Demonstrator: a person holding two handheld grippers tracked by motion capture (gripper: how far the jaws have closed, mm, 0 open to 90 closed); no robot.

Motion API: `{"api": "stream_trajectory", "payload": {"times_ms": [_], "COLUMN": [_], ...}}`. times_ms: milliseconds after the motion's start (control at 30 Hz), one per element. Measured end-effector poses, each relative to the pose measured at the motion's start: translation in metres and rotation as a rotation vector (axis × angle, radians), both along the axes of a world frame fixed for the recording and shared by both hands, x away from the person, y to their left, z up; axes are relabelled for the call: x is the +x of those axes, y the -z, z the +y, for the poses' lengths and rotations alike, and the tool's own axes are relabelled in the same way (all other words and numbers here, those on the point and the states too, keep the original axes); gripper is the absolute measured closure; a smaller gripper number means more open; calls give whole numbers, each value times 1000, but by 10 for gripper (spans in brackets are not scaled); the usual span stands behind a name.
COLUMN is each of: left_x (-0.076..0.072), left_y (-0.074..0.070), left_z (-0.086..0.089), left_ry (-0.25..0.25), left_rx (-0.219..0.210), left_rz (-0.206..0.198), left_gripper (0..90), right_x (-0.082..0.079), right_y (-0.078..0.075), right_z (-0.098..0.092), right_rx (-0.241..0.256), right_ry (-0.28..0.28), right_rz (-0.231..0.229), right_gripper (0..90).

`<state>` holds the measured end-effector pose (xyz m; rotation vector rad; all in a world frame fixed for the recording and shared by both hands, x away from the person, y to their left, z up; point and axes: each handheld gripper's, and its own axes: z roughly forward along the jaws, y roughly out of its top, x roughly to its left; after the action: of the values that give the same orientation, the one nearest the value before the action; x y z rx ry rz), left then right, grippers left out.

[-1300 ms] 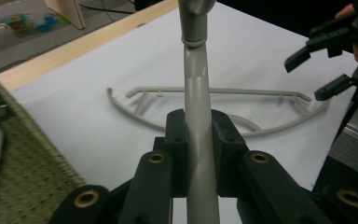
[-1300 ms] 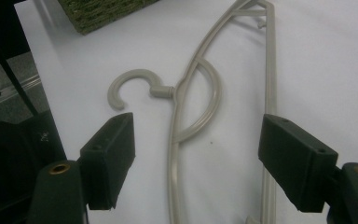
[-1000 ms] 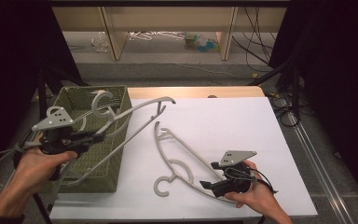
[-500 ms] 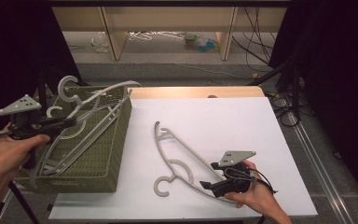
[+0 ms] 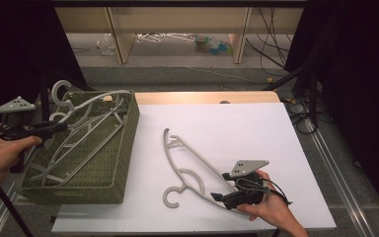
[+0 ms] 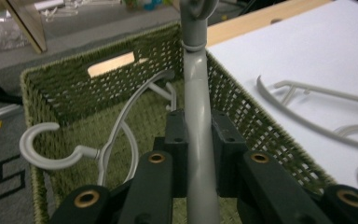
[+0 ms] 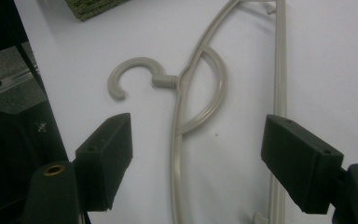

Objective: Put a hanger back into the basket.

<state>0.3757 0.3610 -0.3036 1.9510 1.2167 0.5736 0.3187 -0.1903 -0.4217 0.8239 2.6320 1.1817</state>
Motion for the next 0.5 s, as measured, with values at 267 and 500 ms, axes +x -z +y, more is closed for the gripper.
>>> {"api": "stream_trajectory", "payload": {"times_ms": [267, 500], "left_x": [25, 48], "left_y": [17, 32], "left_z": [2, -14], "left_ry": [-12, 35], "left_rx": [19, 91], "left_rz": [61, 127], "left_gripper": [787, 786], "right_x": [0, 0], "right_y": [0, 0], "right_z": [0, 0], "right_rx": [-2, -6], "right_ry": [4, -6], "right_rz": [3, 2], "right_gripper": [260, 260]}}
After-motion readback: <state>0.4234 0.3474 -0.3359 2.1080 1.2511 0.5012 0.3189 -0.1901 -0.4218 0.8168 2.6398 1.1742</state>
